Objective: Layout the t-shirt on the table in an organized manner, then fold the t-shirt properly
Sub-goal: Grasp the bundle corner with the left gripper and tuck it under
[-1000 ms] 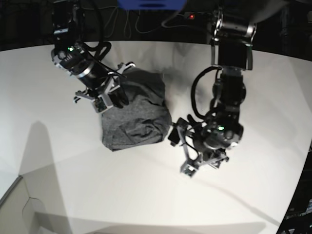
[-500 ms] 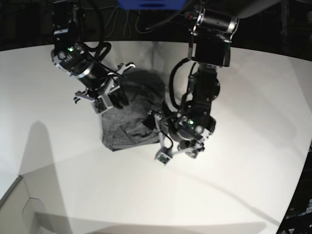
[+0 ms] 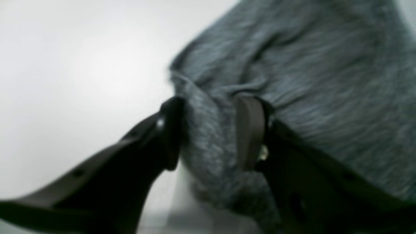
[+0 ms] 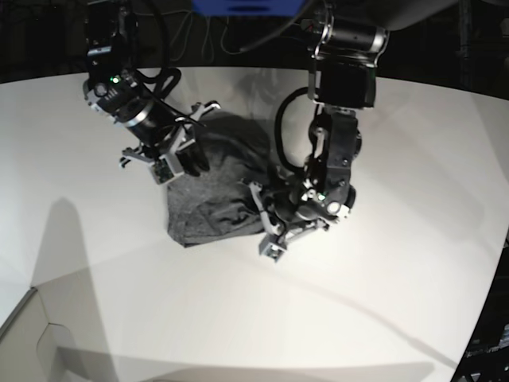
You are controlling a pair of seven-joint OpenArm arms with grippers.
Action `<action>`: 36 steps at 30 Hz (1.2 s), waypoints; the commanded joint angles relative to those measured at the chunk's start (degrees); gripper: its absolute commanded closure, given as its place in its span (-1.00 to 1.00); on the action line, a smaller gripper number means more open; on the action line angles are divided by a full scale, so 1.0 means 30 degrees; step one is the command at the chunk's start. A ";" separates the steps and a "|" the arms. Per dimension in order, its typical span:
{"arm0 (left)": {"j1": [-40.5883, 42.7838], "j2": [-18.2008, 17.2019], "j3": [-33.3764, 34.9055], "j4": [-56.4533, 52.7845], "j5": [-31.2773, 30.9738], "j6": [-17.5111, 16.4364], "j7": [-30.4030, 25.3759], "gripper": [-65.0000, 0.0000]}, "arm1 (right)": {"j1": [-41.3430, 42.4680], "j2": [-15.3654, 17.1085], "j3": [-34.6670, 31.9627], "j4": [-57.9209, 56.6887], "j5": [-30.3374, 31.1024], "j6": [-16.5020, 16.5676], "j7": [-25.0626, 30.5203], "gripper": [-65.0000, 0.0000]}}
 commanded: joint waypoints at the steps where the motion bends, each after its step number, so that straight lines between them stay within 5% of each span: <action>1: -0.0546 0.0140 0.0038 0.0183 -0.0468 0.0011 -0.0327 0.21 | 0.0056 0.0056 0.0021 0.0316 0.0157 0.0079 0.0520 0.75; 5: -0.0692 -0.0002 0.0097 0.0242 -0.1142 0.0157 -0.0356 0.34 | 0.0027 0.0056 -0.0009 0.0316 0.0157 0.0079 0.0520 0.75; 10: -0.1484 -0.0002 0.0067 0.0242 -0.1054 0.0187 -0.0356 1.00 | 0.0027 0.0056 -0.0009 0.0287 0.0157 0.0079 0.0520 0.75; 36: -0.3652 -0.0823 0.0184 0.0036 -0.1024 0.0128 -0.0356 0.98 | -0.0003 0.0056 -0.0038 -0.0915 0.0157 0.0079 0.0491 0.76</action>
